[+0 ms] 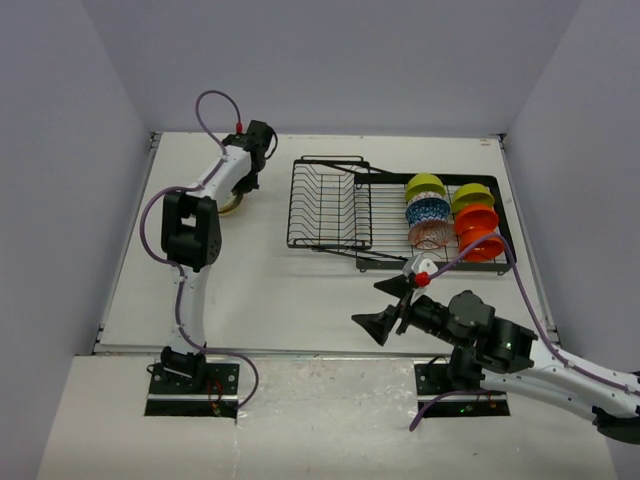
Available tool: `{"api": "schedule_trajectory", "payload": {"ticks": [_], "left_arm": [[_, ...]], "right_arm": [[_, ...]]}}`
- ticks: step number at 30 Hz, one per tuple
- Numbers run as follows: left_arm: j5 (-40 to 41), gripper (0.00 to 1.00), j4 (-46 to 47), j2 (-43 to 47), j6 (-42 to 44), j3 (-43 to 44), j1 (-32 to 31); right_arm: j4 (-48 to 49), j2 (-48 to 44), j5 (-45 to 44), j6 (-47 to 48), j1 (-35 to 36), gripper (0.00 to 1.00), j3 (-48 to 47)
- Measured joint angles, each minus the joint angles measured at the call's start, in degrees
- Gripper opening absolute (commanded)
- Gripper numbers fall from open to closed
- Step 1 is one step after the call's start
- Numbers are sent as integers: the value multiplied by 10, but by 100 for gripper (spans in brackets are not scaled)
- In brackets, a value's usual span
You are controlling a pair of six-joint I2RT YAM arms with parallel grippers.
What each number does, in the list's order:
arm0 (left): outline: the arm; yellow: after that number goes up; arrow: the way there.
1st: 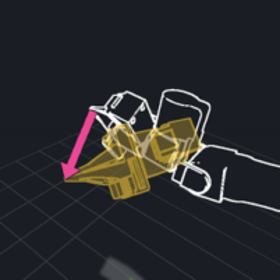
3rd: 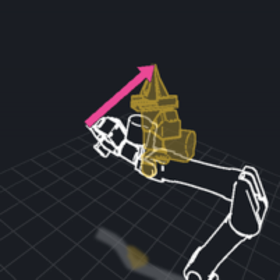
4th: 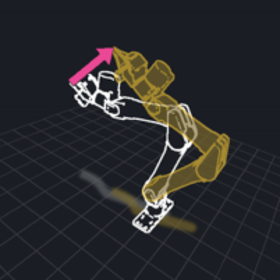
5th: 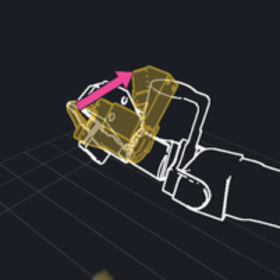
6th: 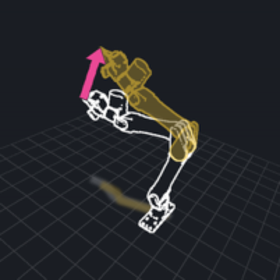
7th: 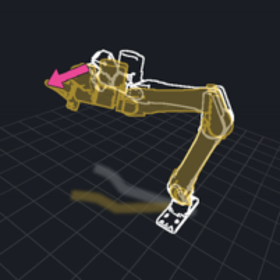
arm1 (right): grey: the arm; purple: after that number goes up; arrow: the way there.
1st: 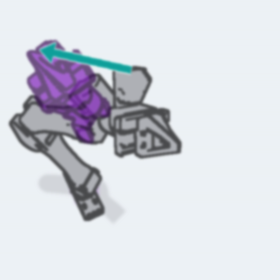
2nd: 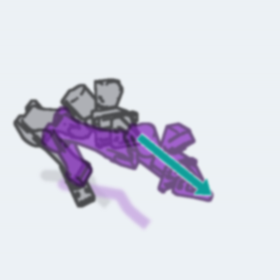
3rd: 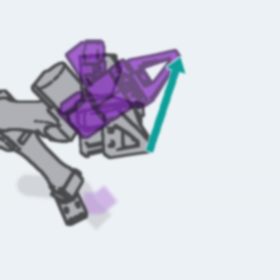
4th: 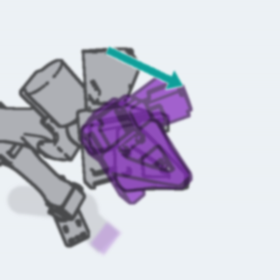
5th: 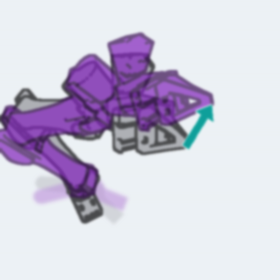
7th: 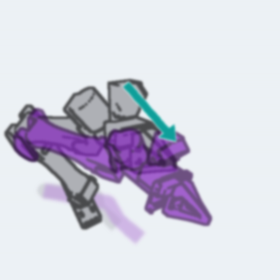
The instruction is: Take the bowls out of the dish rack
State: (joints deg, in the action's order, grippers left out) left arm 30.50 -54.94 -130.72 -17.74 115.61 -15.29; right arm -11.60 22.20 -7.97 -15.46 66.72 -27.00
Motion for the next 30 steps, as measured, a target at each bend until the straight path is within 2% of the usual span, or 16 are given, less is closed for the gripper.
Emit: {"api": "schedule_trajectory", "payload": {"ticks": [11, 16, 26, 30], "left_arm": [[13, 1, 4, -4, 0, -1, 0], [12, 5, 12, -5, 3, -1, 0], [6, 7, 17, -13, 8, -1, -3], [6, 18, 18, -20, 9, -1, -3]], "right_arm": [[0, 0, 0, 0, 0, 99, 1], [1, 1, 0, 0, 0, 99, 1], [3, 22, 0, 0, 0, 99, 1], [3, 21, 0, 0, 0, 99, 1]]}}
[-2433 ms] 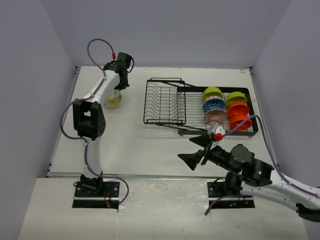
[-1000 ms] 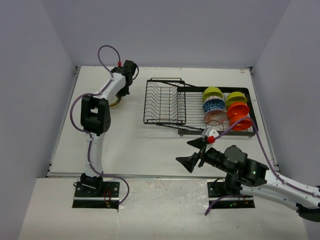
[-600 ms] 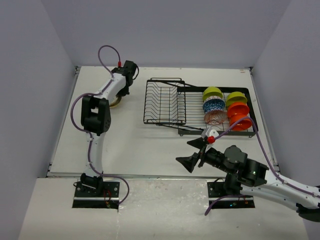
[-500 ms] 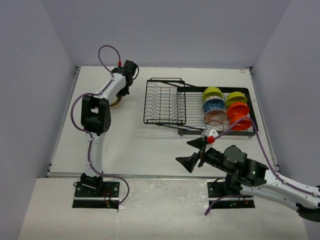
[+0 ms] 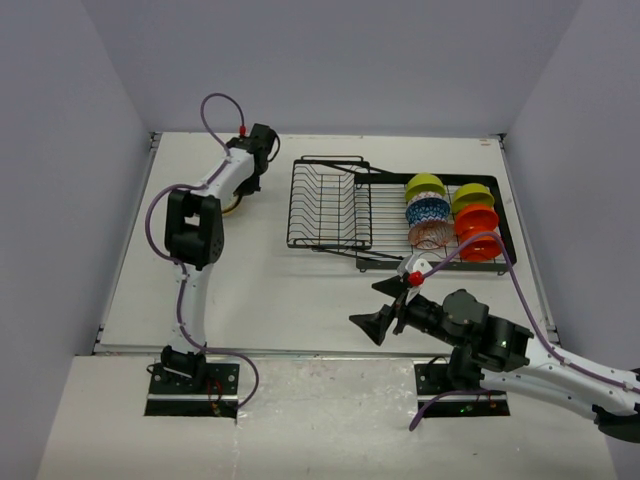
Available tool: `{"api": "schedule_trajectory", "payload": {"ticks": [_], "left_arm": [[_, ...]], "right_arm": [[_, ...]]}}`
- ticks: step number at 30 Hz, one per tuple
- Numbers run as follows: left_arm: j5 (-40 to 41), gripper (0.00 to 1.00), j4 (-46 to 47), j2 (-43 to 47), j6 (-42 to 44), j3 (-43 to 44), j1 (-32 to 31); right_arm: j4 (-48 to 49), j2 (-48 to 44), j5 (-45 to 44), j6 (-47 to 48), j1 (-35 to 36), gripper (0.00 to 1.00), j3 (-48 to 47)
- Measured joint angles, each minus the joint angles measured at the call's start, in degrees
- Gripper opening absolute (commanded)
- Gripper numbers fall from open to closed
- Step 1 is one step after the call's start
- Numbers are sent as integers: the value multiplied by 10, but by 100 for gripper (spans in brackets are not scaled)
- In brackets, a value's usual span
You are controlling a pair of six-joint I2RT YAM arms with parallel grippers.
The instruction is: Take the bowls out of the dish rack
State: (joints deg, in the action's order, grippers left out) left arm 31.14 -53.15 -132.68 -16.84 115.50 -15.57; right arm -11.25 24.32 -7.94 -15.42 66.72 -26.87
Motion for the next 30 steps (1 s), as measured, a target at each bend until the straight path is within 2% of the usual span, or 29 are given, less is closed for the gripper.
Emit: {"api": "schedule_trajectory", "payload": {"ticks": [3, 8, 11, 19, 22, 30], "left_arm": [[7, 20, 1, -1, 1, 0, -1], [21, 36, 0, 0, 2, 0, -2], [21, 43, -1, 6, 0, 0, -2], [6, 43, -1, 39, 0, 0, -3], [5, 36, -1, 43, -2, 0, -3], [-16, 38, 3, 85, -8, -22, -3]], "right_arm": [[1, 0, 0, 0, 0, 99, 0], [1, 0, 0, 0, 0, 99, 0], [1, 0, 0, 0, 0, 99, 0], [1, 0, 0, 0, 0, 99, 0], [1, -1, 0, 1, 0, 99, 0], [2, -1, 0, 1, 0, 99, 5]]}}
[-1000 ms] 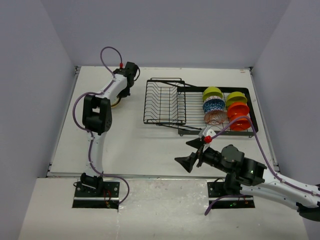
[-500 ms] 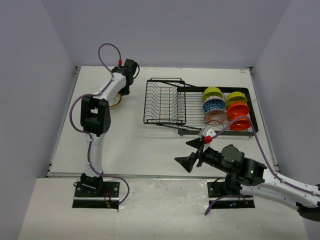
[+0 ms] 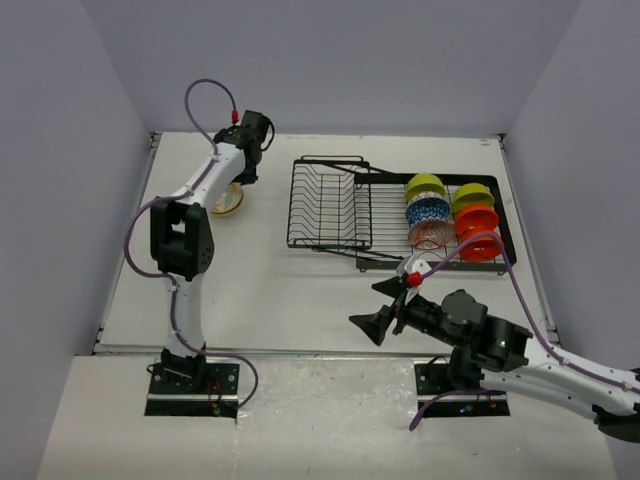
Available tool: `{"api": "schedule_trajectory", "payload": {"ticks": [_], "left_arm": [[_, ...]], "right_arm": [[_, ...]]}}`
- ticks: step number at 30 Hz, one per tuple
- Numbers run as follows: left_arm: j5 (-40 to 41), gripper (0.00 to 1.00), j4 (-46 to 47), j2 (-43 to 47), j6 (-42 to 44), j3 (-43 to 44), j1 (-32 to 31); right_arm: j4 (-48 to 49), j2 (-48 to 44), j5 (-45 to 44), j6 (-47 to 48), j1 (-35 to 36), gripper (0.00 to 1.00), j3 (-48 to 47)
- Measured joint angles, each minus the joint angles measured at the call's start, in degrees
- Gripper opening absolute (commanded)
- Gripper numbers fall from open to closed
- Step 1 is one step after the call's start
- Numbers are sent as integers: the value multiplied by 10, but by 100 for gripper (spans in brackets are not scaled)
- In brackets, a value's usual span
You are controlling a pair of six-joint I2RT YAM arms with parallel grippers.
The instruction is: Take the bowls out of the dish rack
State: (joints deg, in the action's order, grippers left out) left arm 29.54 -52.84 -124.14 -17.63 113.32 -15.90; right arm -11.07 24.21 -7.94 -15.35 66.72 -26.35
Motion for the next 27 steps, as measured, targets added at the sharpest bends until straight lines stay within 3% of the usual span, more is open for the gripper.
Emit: {"api": "schedule_trajectory", "payload": {"ticks": [6, 7, 8, 12, 17, 21, 27], "left_arm": [[-49, 66, 39, 135, -19, -100, 0], [-61, 89, 54, 178, -23, -137, 0], [-75, 100, 68, 232, -27, -182, 0], [-104, 100, 129, 490, -48, -356, 0], [-108, 100, 167, 726, -54, -449, 0], [-109, 100, 182, 821, -53, -528, 0], [-102, 100, 180, 887, -53, -612, 0]], "right_arm": [[0, 4, -20, 0, 0, 99, 1], [0, 6, -32, 0, 0, 99, 1], [0, 6, -37, -1, 0, 99, 1], [0, 5, -132, -18, 0, 99, 1], [-2, 11, -209, -75, -46, 99, -2], [-7, 63, -190, -128, -186, 99, -37], [-5, 112, -77, -252, -445, 99, -70]]}}
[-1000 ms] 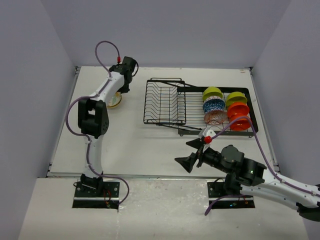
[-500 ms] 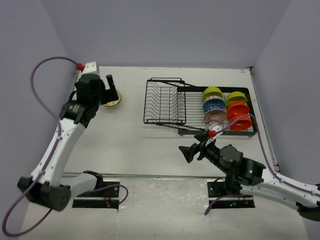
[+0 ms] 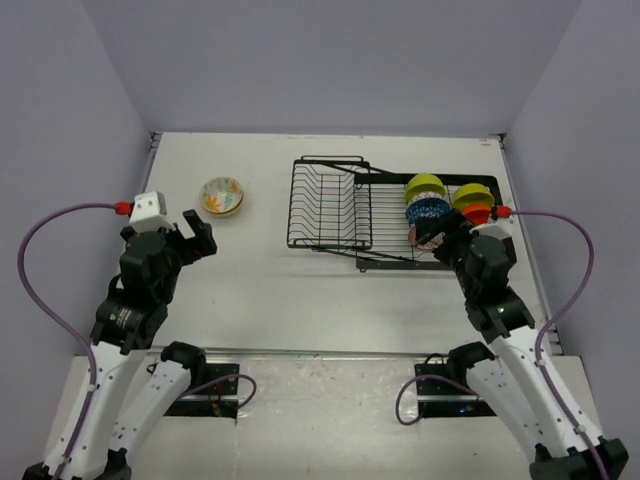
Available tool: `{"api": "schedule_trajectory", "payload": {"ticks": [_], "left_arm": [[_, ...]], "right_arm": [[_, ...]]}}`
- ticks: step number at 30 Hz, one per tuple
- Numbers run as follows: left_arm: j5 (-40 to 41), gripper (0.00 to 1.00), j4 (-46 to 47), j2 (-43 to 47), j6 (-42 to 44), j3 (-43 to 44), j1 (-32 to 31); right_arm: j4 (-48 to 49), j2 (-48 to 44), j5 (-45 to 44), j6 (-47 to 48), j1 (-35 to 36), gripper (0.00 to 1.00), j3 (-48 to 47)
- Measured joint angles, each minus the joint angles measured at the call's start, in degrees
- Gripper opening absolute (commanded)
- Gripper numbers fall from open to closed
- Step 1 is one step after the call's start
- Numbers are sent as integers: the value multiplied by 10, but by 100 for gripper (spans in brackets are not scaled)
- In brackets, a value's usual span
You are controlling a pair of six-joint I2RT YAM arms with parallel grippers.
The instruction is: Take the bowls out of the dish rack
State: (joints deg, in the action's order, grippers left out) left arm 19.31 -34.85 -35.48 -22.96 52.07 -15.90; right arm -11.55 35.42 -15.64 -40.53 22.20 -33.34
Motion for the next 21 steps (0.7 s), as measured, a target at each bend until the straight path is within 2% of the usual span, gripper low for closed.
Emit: {"api": "schedule_trajectory", "payload": {"ticks": [3, 6, 15, 21], "left_arm": [[24, 100, -8, 55, -3, -43, 0], [42, 100, -7, 98, -6, -50, 0], [52, 100, 0, 117, -6, -51, 0], [51, 100, 0, 124, -6, -52, 0]], "right_arm": [[13, 15, 54, -76, -102, 99, -3], [46, 35, 75, -151, -164, 99, 8], [101, 118, 70, -298, -175, 96, 45], [143, 181, 47, -348, -175, 88, 49]]}}
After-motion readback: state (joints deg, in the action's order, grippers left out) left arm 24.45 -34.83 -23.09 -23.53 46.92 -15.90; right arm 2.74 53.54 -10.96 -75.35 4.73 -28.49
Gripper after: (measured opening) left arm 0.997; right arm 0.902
